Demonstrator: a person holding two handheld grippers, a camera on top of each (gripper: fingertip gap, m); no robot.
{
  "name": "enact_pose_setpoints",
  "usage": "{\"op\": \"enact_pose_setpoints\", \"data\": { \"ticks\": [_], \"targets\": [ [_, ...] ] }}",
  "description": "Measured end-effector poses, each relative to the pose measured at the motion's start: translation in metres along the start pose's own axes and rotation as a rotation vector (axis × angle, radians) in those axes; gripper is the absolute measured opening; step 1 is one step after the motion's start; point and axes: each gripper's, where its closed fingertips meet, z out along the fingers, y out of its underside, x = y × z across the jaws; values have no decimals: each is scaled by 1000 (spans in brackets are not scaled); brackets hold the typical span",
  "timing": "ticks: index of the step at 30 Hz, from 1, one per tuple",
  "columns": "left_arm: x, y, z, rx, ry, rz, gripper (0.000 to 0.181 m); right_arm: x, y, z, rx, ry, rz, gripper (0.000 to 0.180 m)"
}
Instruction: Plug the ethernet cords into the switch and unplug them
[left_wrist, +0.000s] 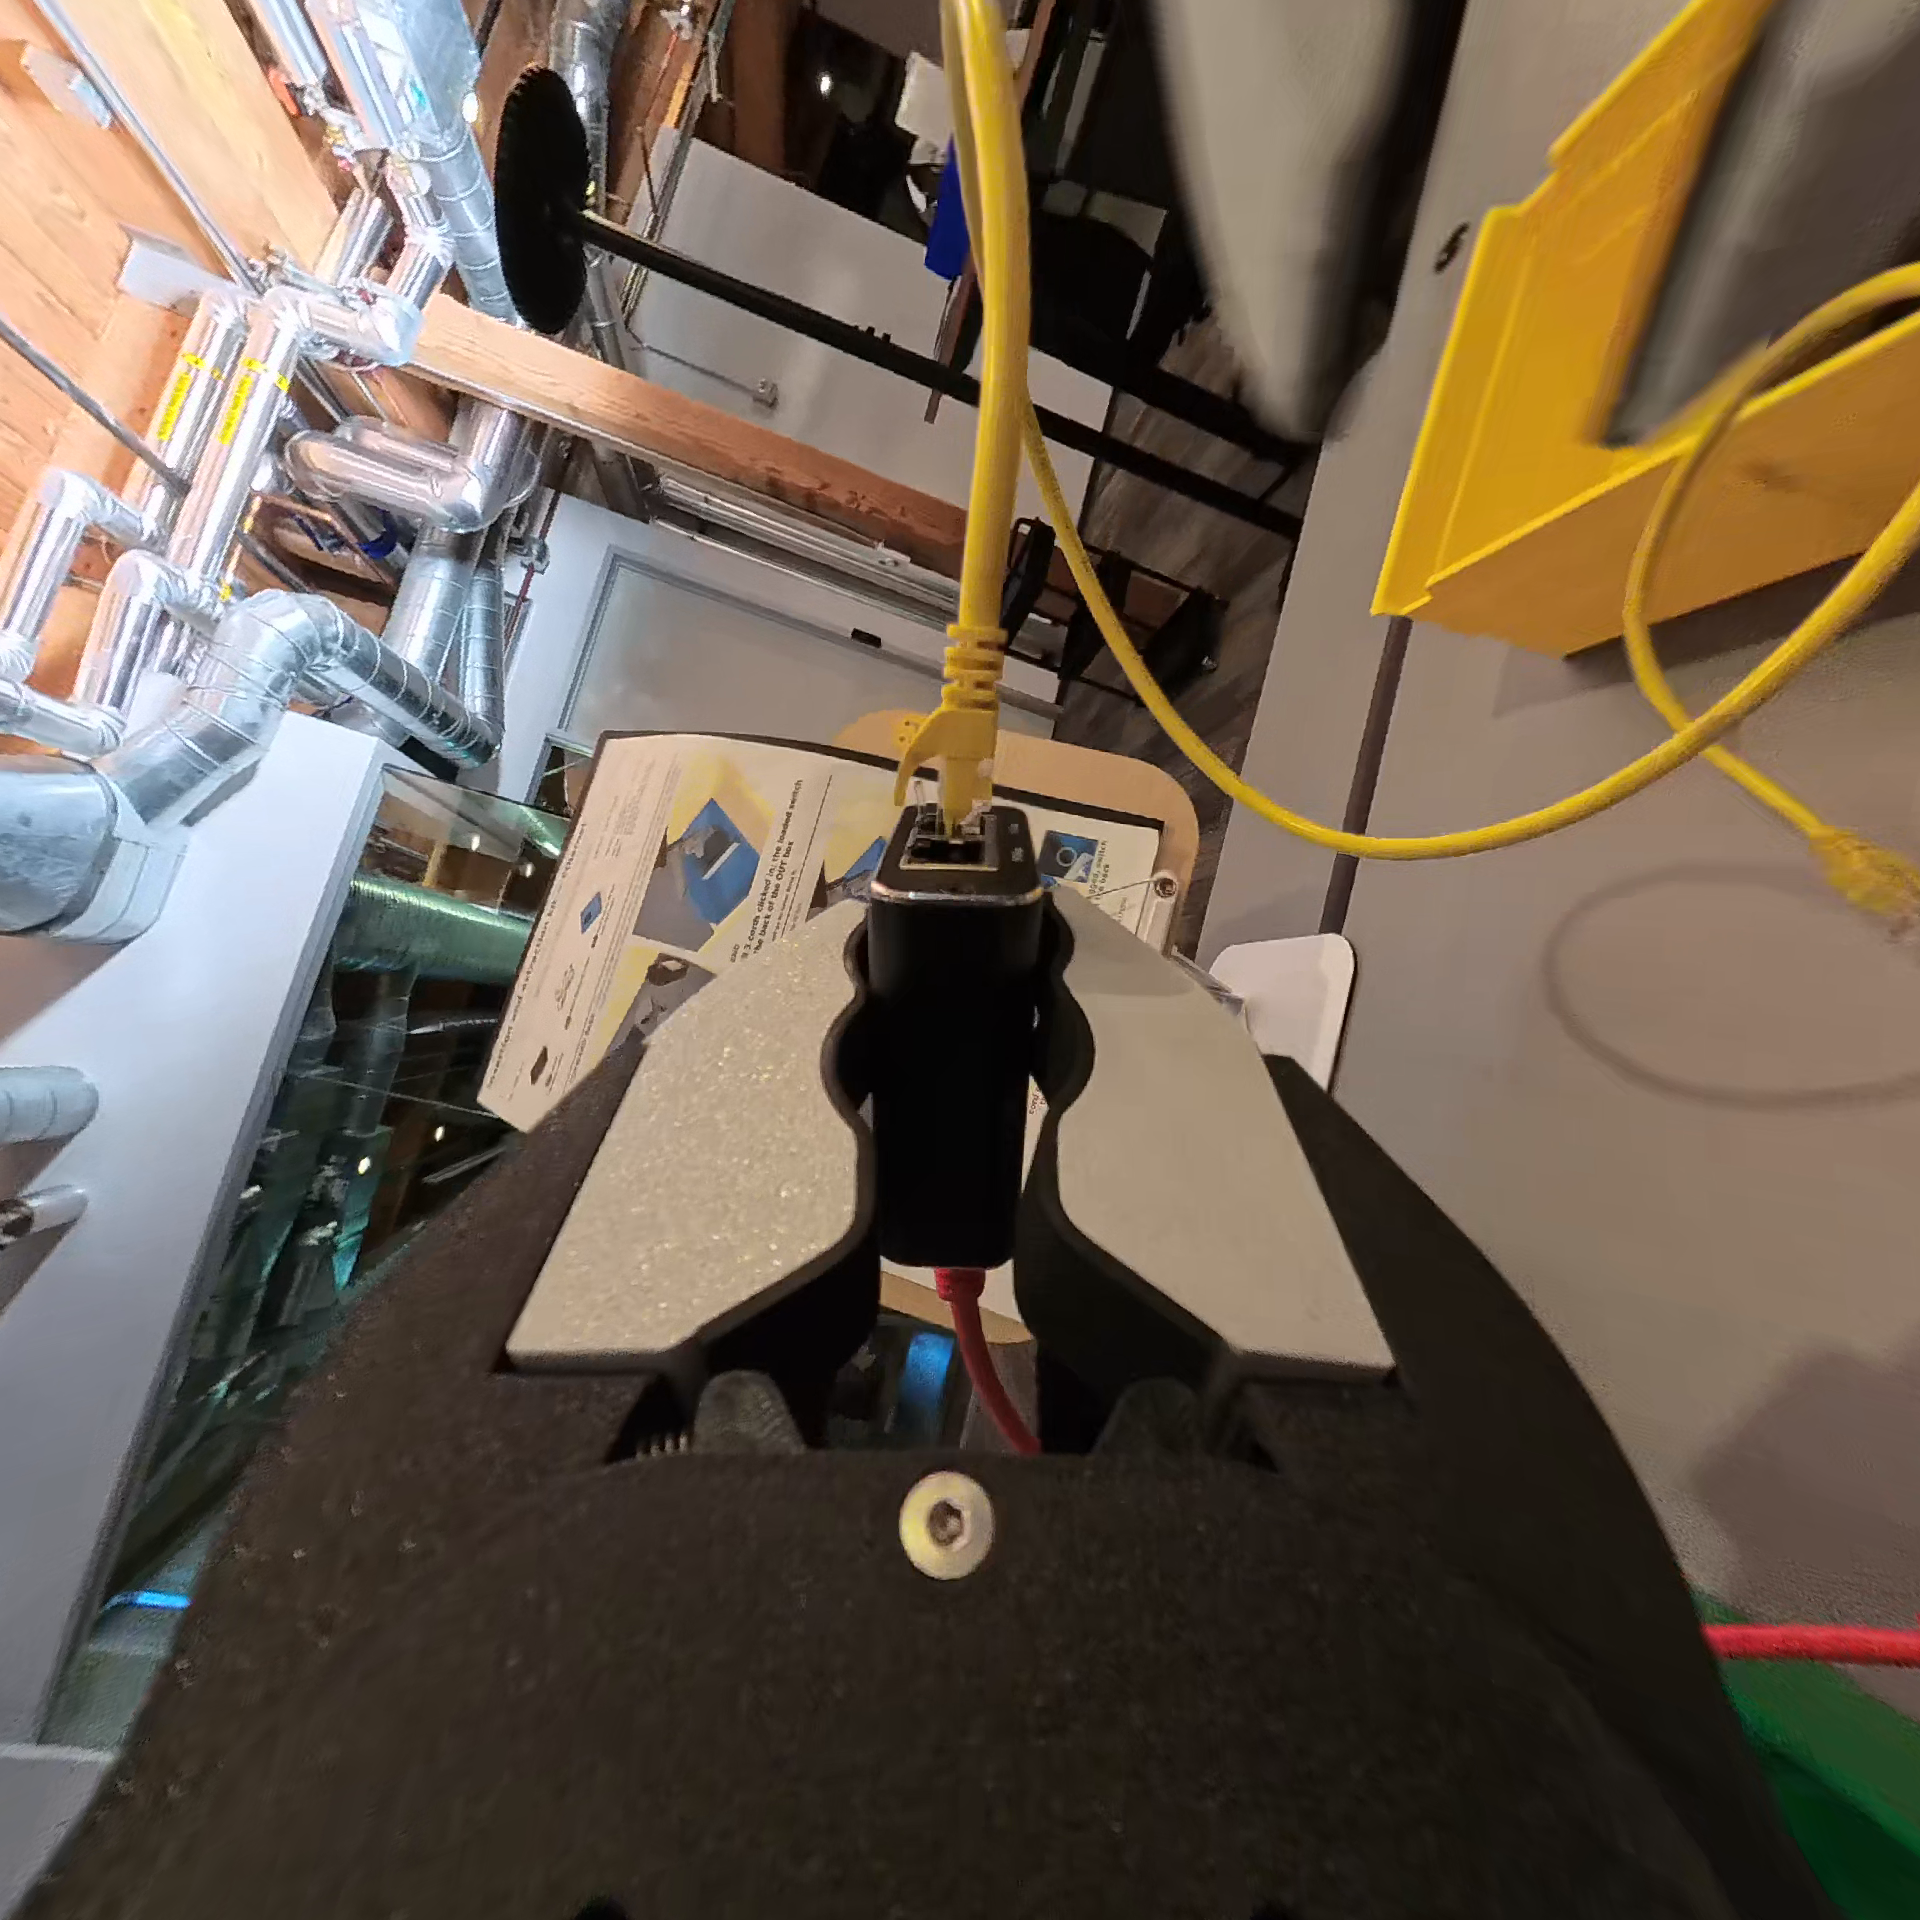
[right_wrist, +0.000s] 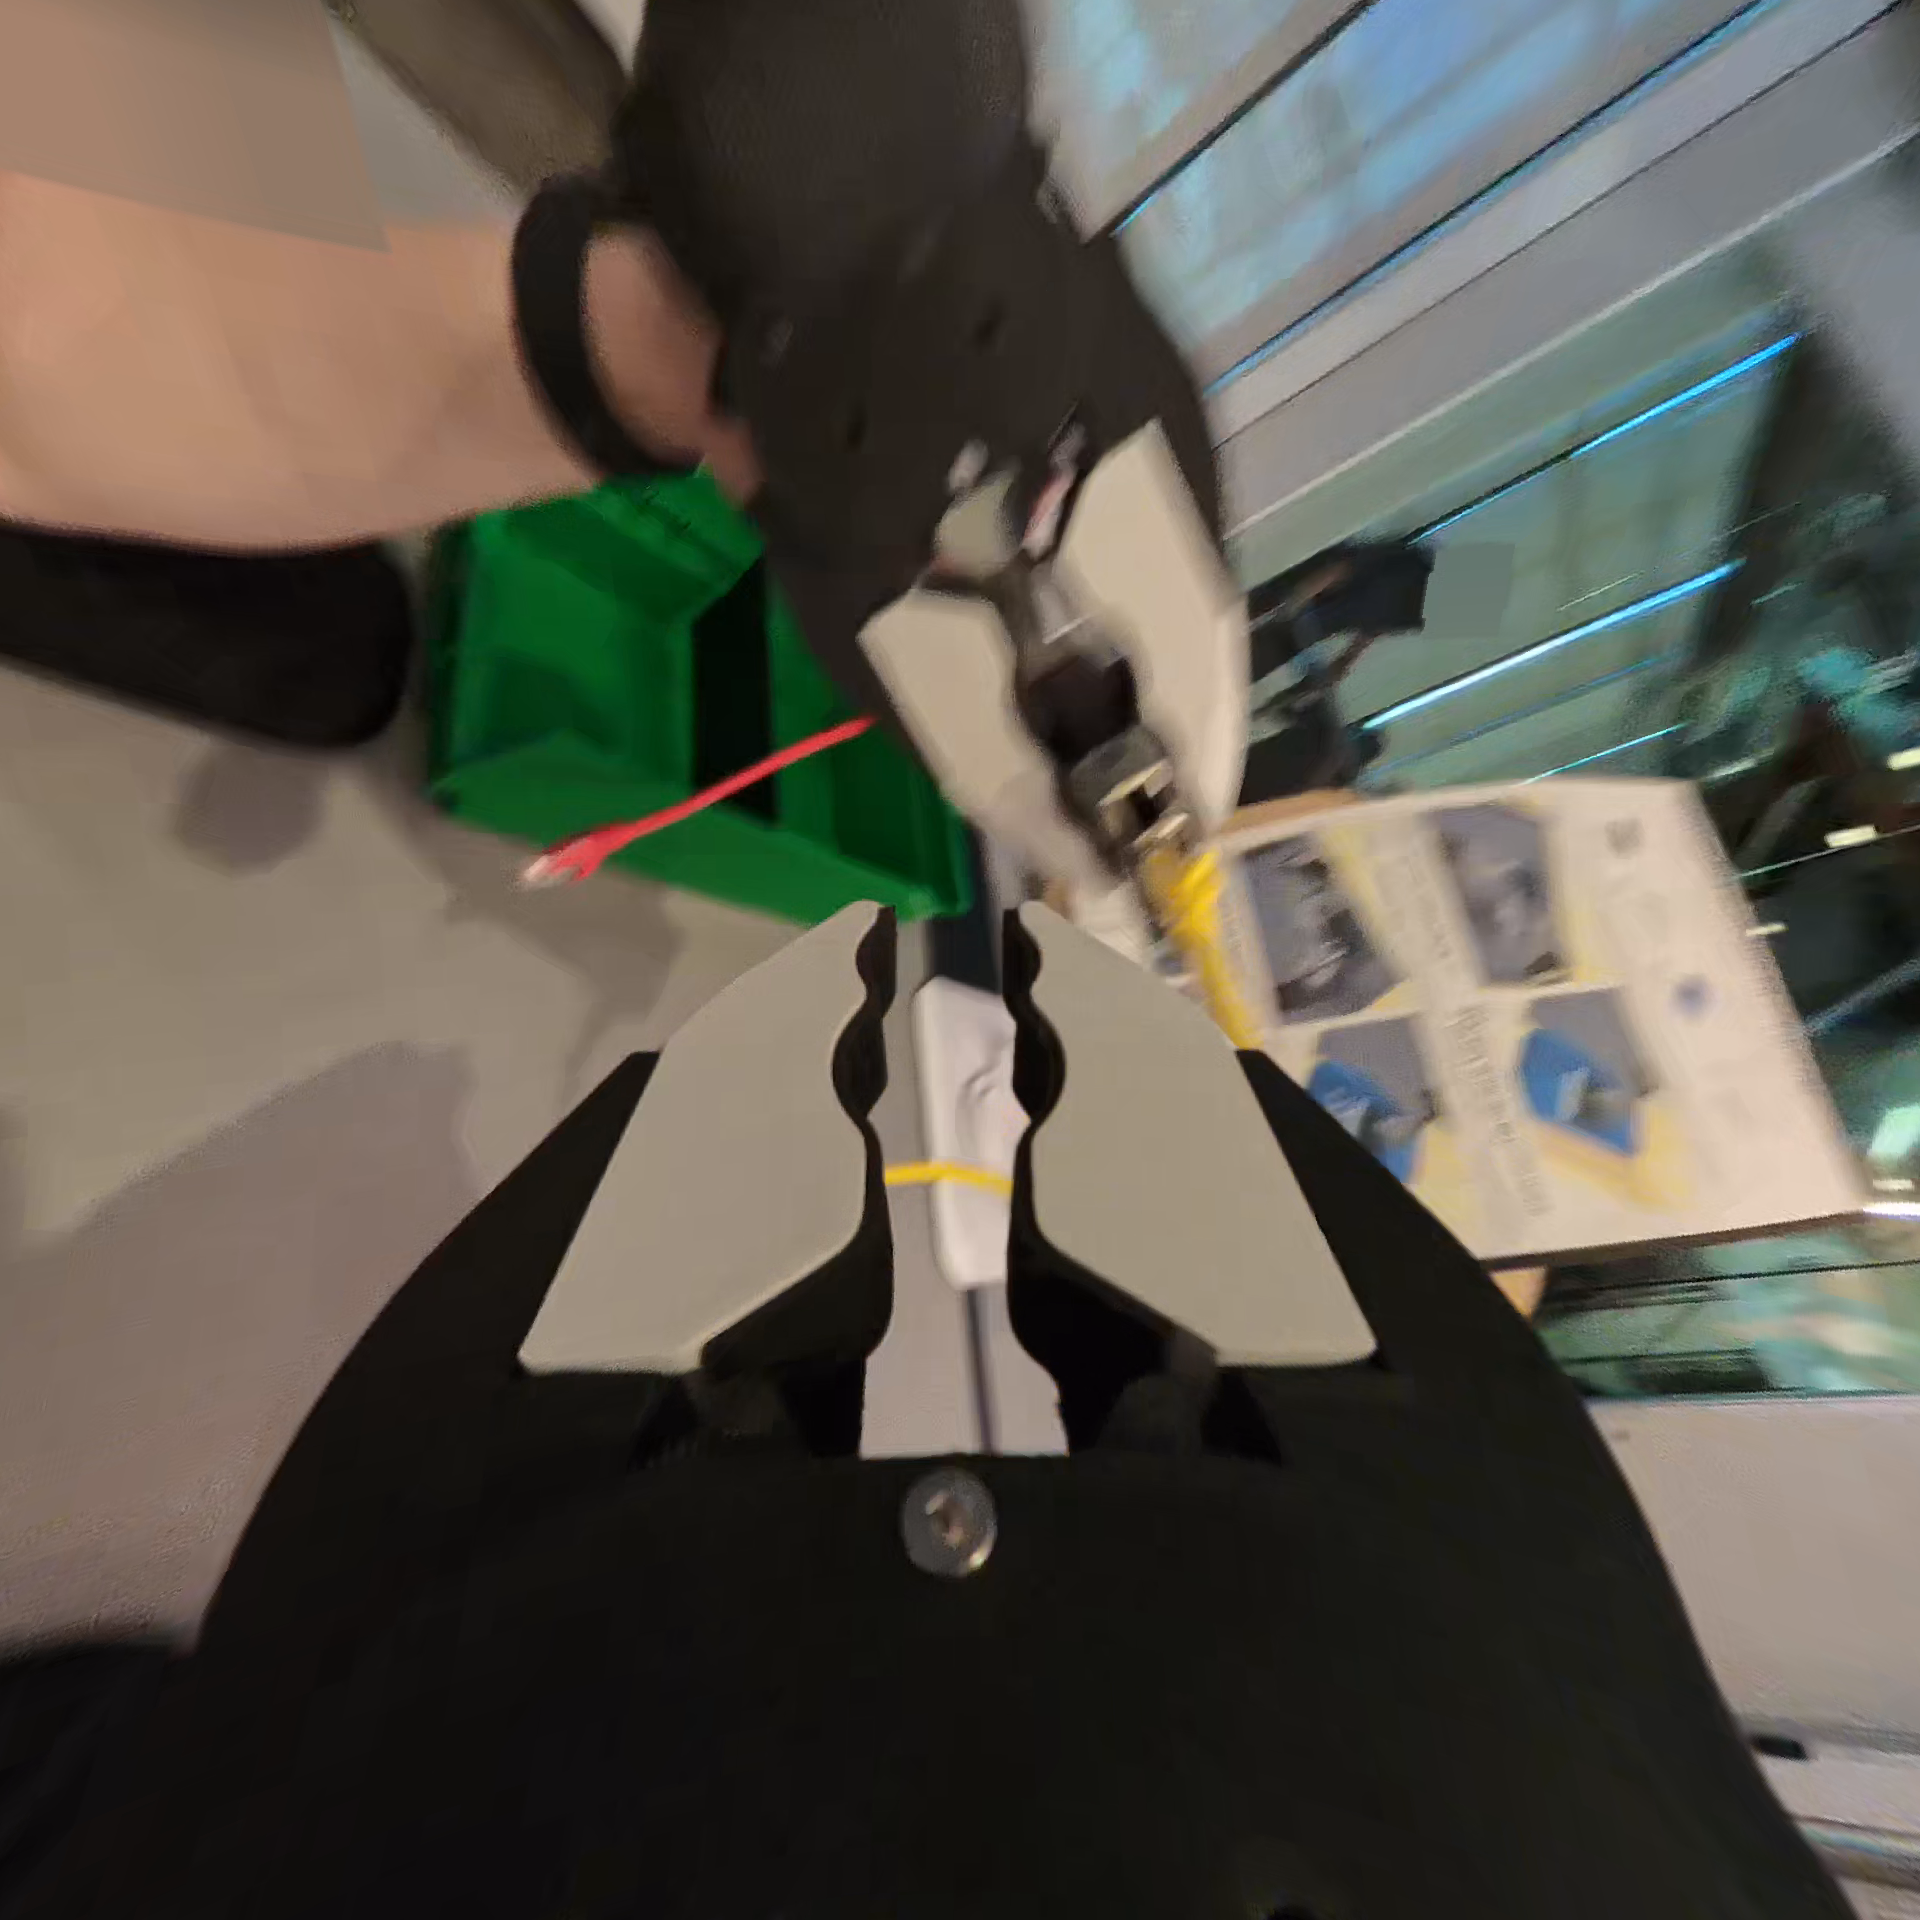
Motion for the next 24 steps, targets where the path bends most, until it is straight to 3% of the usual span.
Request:
{"op": "enact_pose_setpoints", "data": {
  "ticks": [1, 4, 6, 12, 24],
  "targets": [
    [2, 0, 1, 2, 6, 16, 26, 10, -13, -2, 48, 74, -19, 21],
    [8, -2, 3, 3, 9, 81, 26, 26, -24, -8, 89, 244, -176, 18],
    [13, -4, 4, 0, 21, 115, 26, 30, -10, -6, -6, 296, -266, 14],
    [22, -13, 6, 5, 24, 172, 26, 30, 20, 16, -174, 274, -254, 29],
    [21, -23, 0, 30, 16, 184, 26, 35, 29, 22, -207, 310, -301, 16]
  ]
}}
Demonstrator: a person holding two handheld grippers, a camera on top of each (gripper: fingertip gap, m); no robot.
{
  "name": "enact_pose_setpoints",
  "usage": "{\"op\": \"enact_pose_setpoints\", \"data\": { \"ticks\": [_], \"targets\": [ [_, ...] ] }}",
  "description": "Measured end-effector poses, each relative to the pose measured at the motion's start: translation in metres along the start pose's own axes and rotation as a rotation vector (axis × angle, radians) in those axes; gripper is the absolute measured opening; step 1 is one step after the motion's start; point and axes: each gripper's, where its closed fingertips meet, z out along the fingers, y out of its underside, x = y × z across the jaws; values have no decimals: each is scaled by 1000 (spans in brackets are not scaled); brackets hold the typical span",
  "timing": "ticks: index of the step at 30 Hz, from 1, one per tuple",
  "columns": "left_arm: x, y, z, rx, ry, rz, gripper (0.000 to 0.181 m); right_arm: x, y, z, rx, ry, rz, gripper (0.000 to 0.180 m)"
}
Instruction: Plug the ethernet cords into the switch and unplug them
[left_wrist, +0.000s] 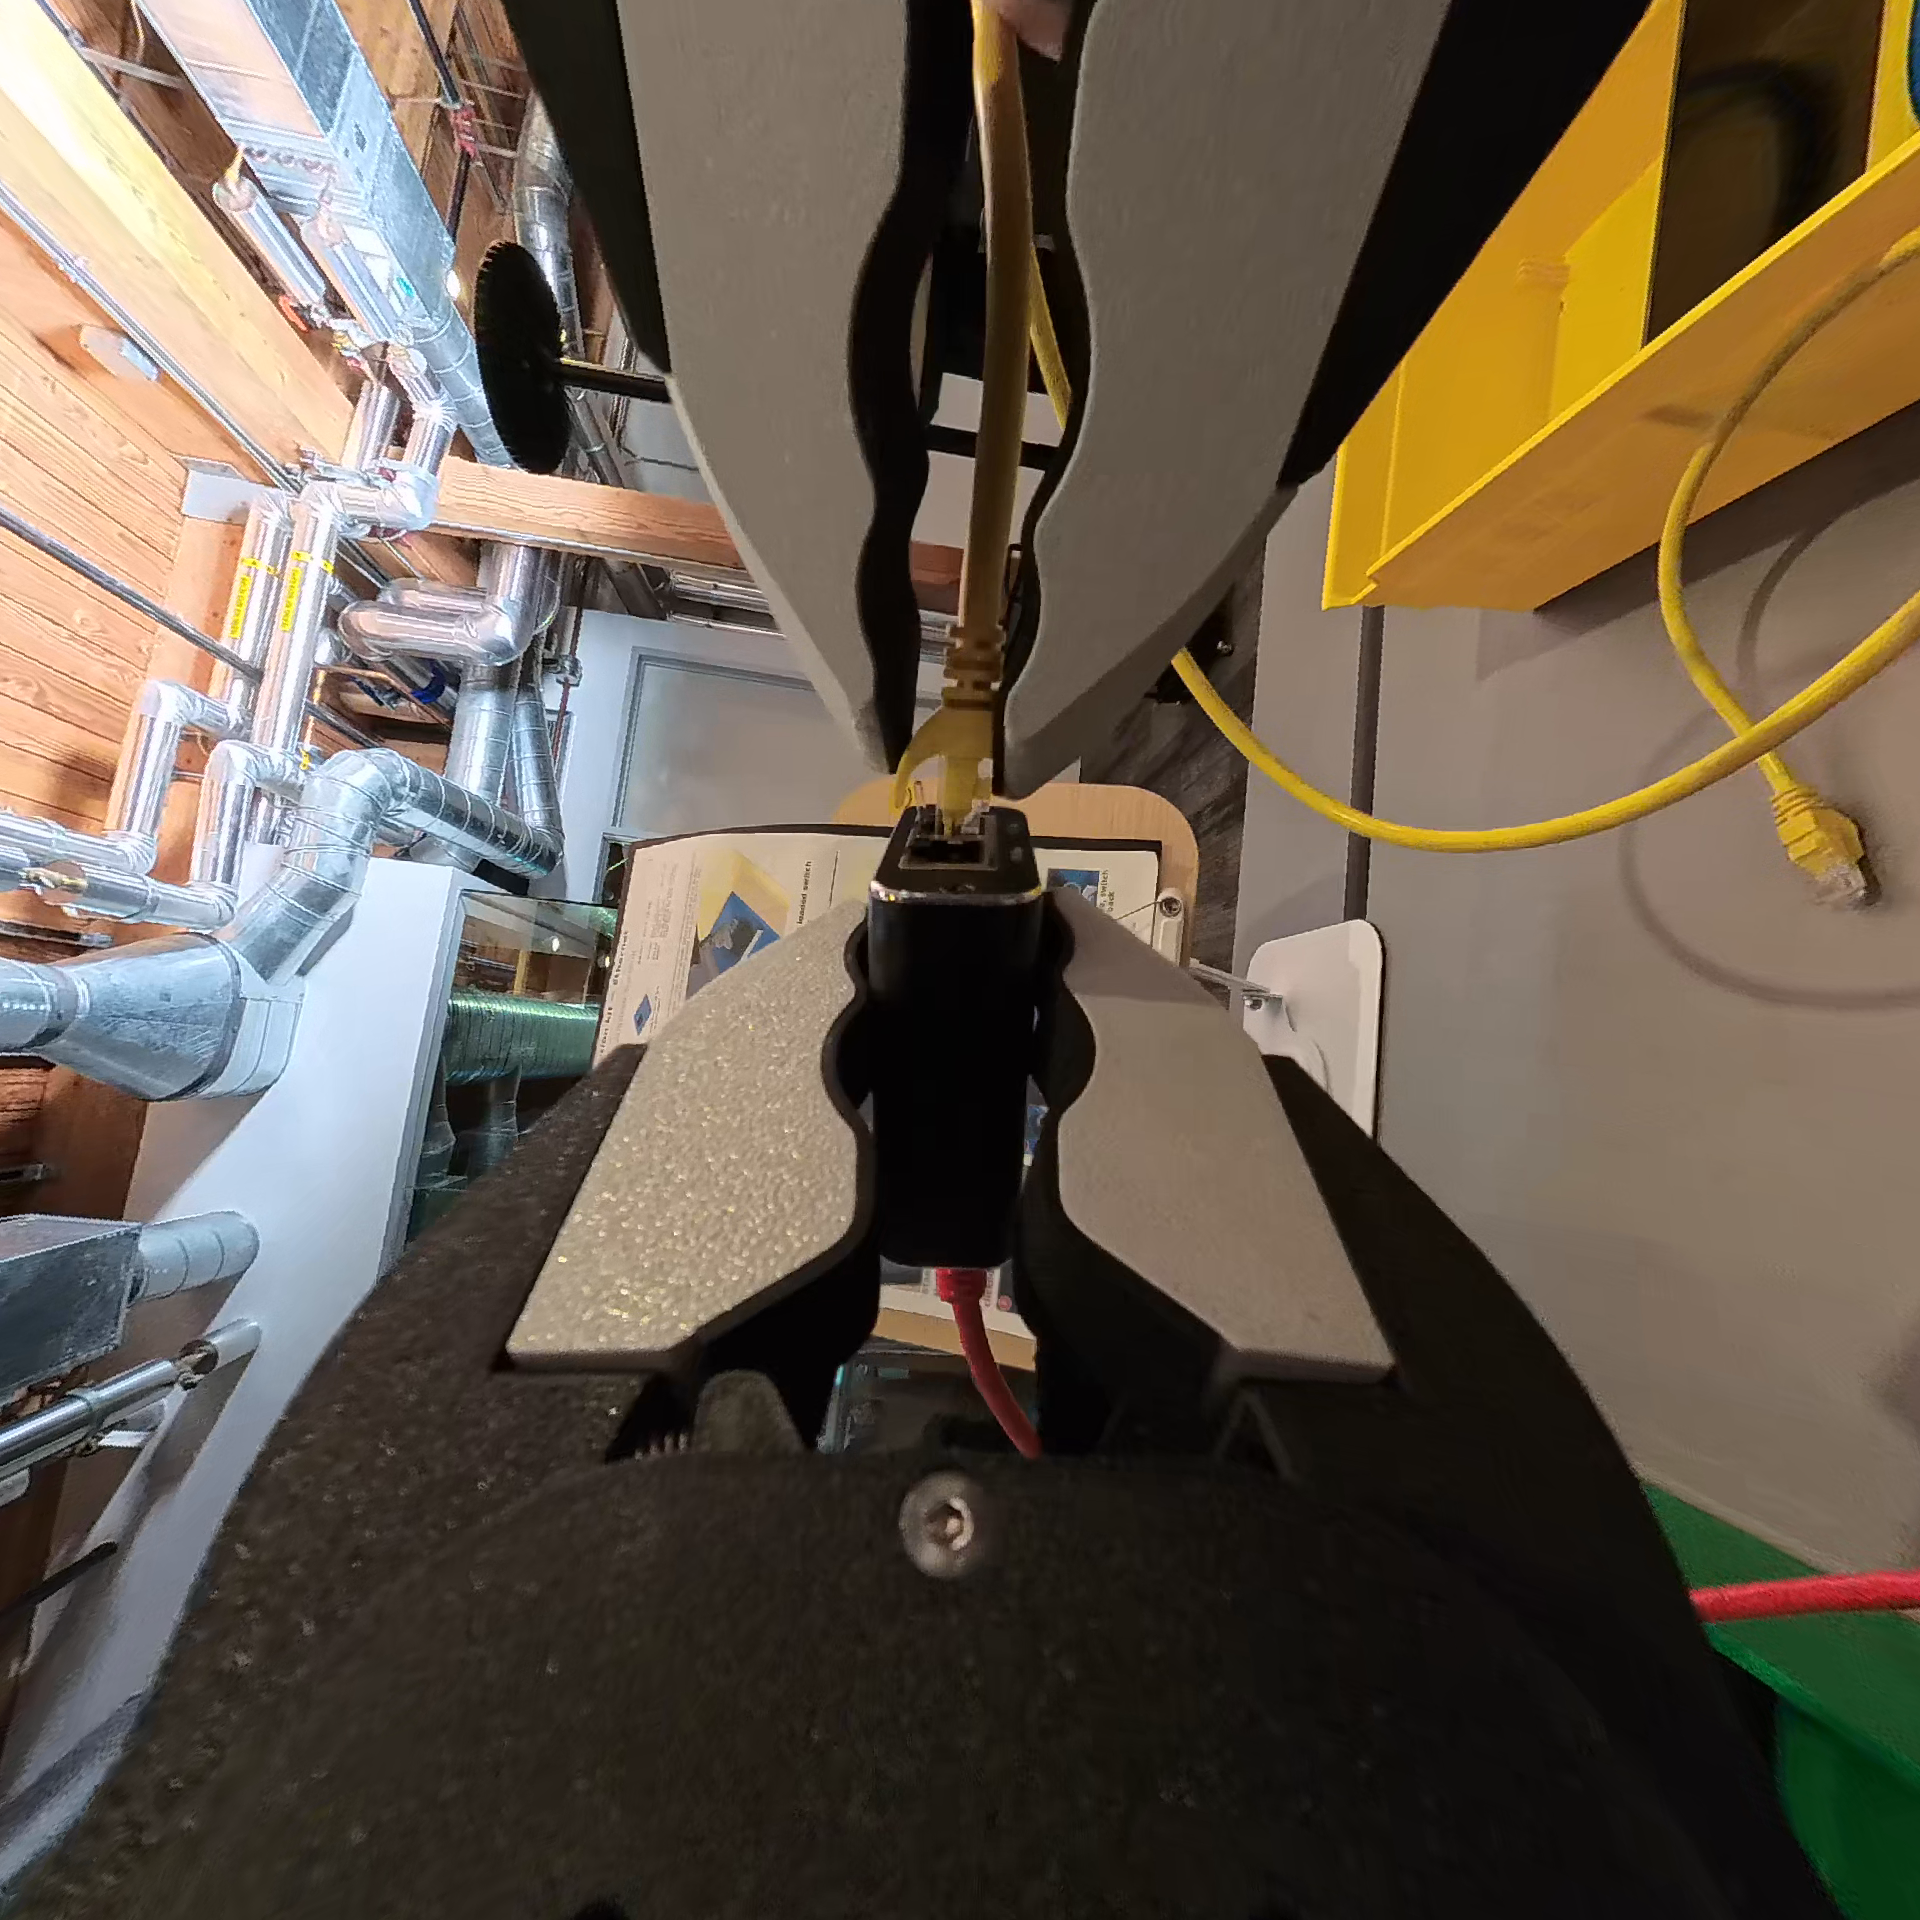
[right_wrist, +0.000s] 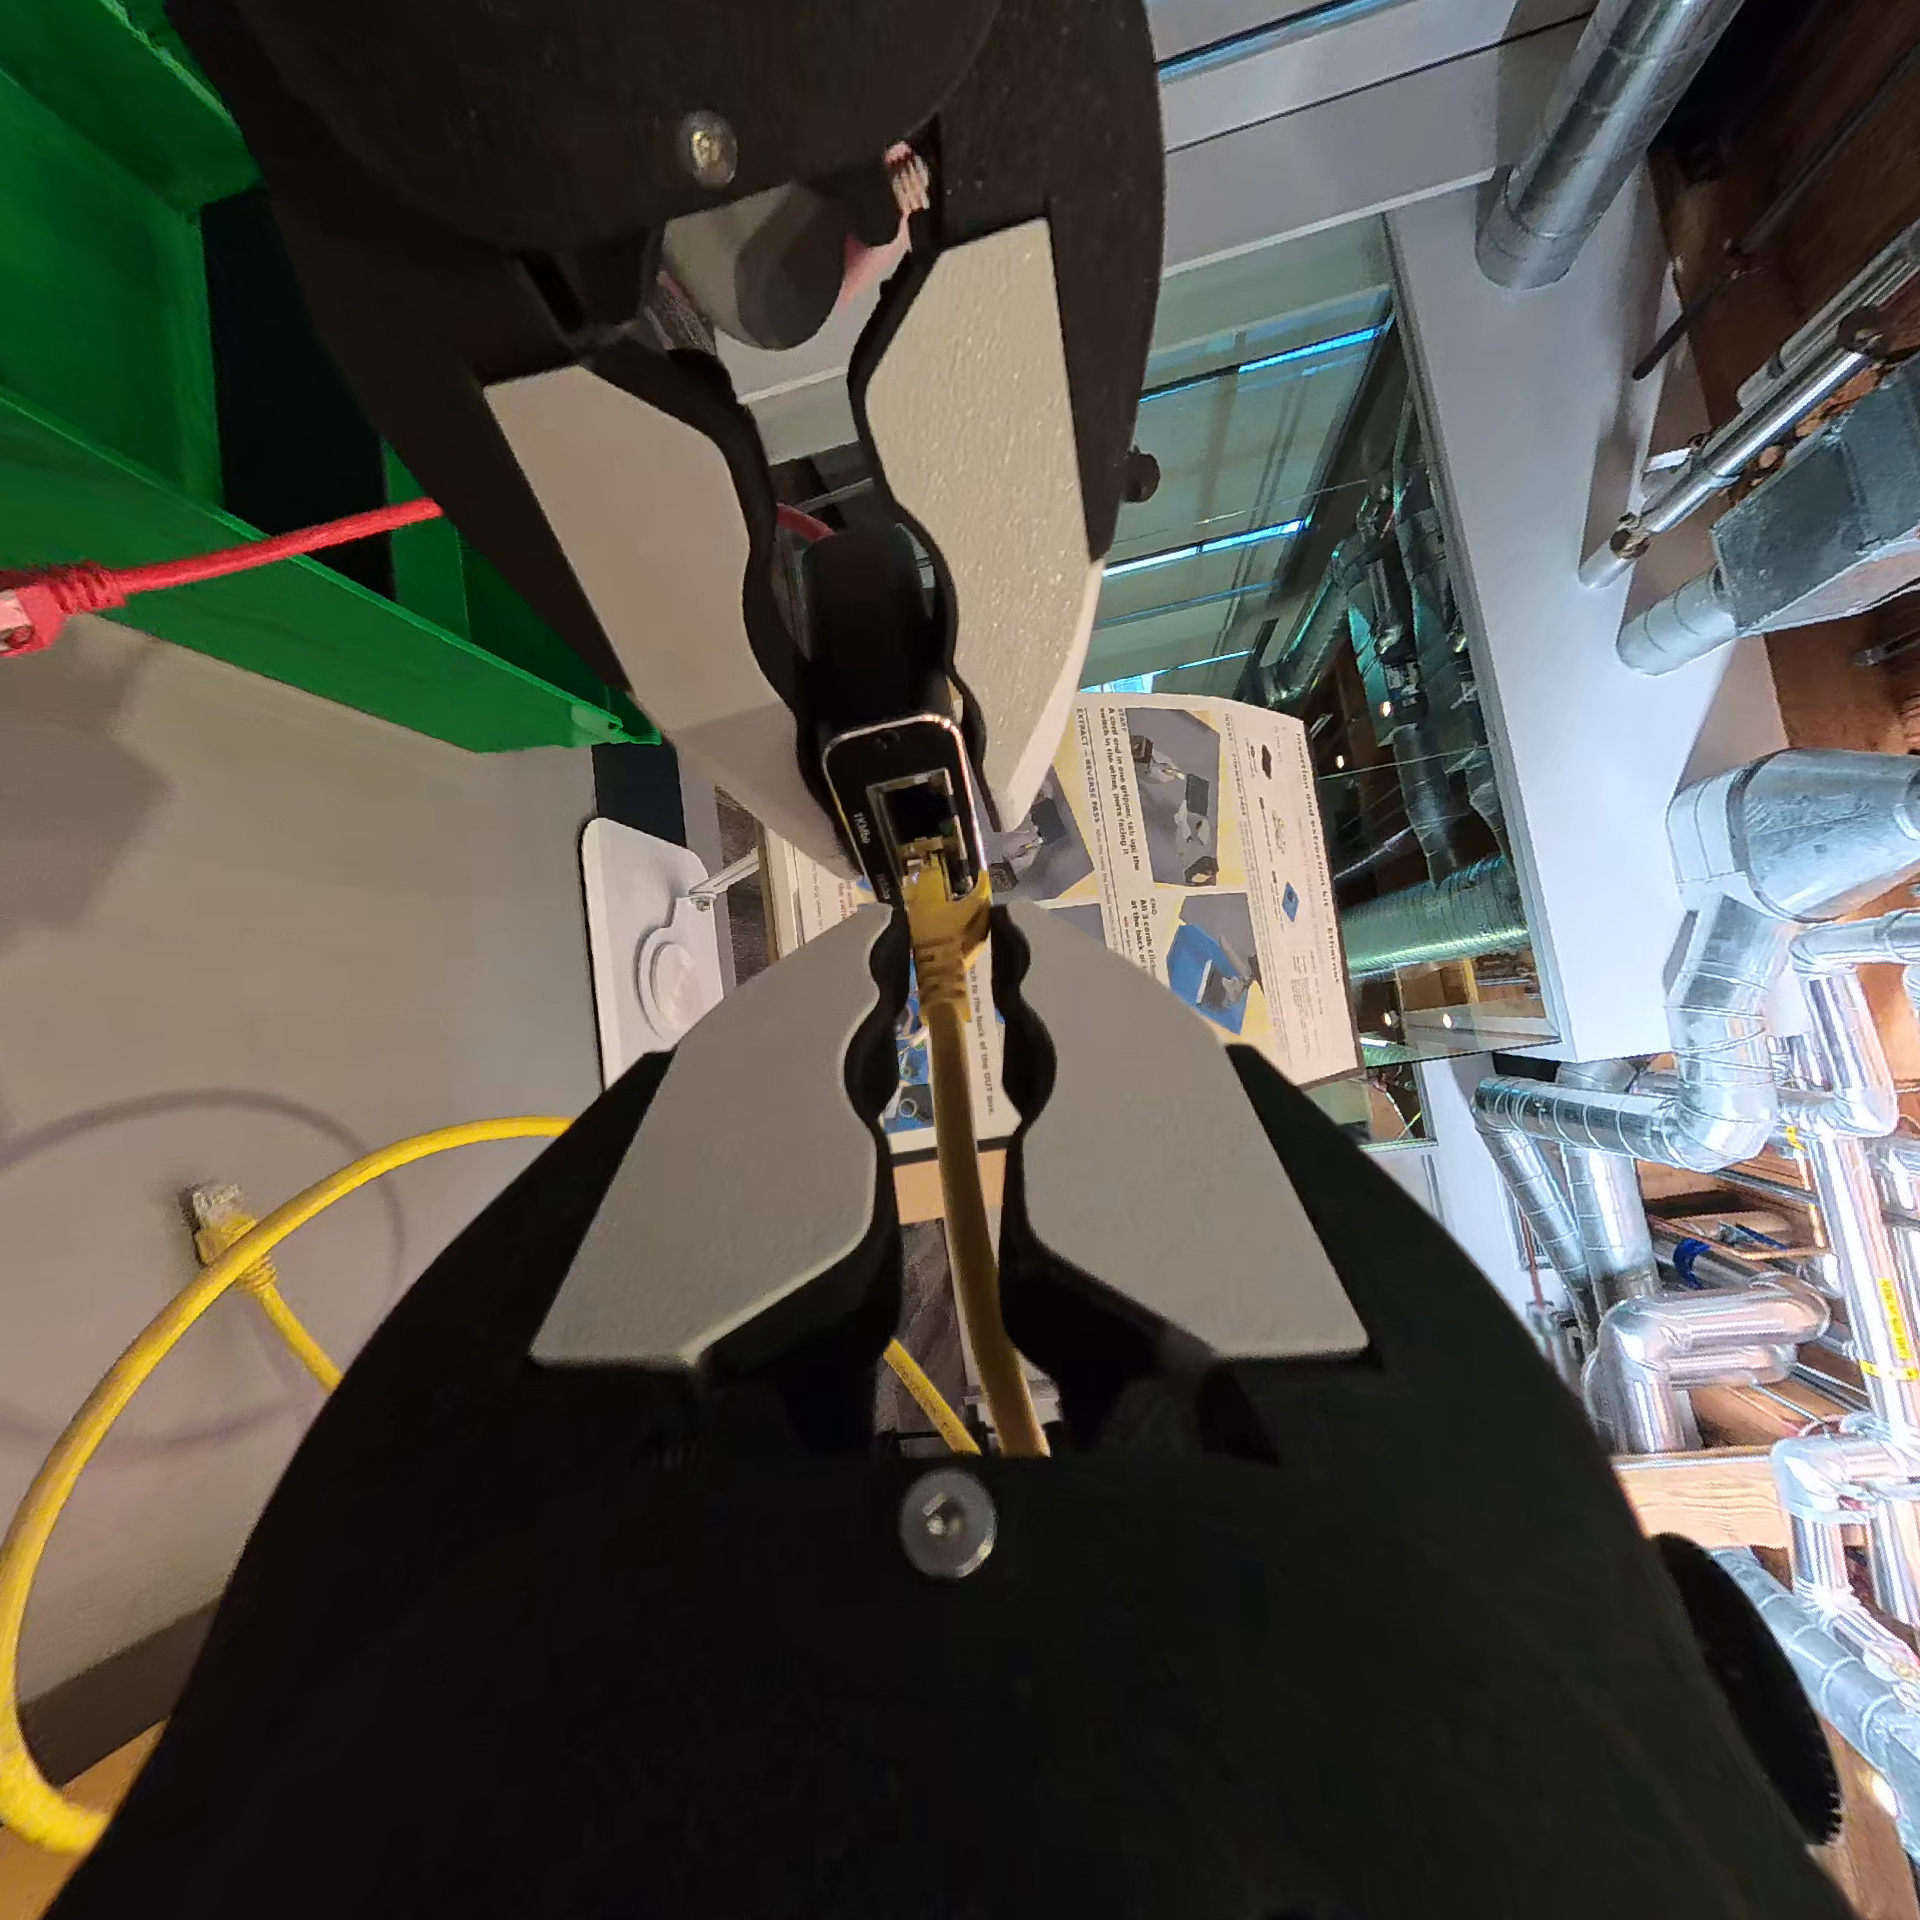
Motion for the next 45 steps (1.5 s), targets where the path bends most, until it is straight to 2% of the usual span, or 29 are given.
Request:
{"op": "enact_pose_setpoints", "data": {
  "ticks": [20, 34, 38, 45],
  "targets": [
    [2, 3, -2, -13, 19, 6, 26, -3, -3, 4, 57, 17, -15, 16],
    [25, 10, 20, 20, 143, -68, 27, -24, 20, 9, -80, -134, 14, 15],
    [17, 15, 14, 34, 112, -64, 26, -17, 12, 15, 26, -79, 59, 16],
    [13, 6, 11, 61, 70, -40, 26, -12, 8, 8, 60, -66, 82, 19]
  ]
}}
